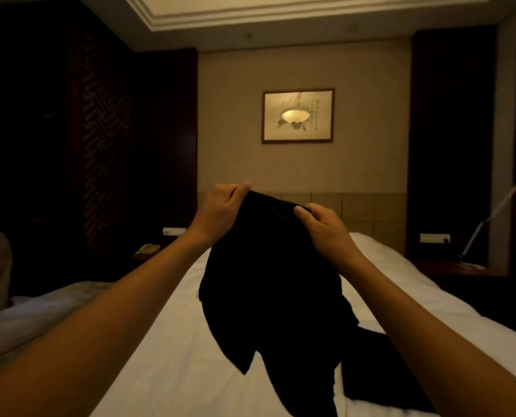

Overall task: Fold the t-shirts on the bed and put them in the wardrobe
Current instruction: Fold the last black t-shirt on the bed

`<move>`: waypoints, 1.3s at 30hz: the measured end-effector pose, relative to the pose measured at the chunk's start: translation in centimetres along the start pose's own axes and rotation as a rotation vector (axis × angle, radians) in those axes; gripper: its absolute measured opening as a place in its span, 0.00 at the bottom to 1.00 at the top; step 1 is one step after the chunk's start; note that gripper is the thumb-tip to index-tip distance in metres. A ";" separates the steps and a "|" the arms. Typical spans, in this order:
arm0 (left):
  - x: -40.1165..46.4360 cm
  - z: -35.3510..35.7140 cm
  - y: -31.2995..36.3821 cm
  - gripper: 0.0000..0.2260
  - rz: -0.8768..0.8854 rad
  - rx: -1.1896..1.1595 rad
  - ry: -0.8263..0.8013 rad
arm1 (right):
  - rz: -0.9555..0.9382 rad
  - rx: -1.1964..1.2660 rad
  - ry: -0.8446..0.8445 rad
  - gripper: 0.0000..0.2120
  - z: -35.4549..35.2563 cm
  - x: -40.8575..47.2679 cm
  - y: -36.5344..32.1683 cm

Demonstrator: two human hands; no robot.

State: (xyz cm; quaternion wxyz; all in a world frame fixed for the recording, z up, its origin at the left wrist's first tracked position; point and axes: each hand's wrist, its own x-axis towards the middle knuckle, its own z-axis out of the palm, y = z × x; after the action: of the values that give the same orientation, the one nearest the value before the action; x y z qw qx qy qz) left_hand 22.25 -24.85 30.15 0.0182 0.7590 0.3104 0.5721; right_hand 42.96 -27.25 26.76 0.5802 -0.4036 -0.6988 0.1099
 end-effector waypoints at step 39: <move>6.1 0.0 9.5 0.11 -0.493 -0.404 0.168 | 0.164 0.212 -0.191 0.23 1.3 -5.9 -7.3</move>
State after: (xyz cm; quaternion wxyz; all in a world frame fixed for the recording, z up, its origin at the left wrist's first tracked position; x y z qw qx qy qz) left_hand 27.41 -29.51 39.03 0.2809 0.5921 0.3656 0.6609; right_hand 38.59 -35.66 26.58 0.5395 -0.3835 -0.7002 0.2676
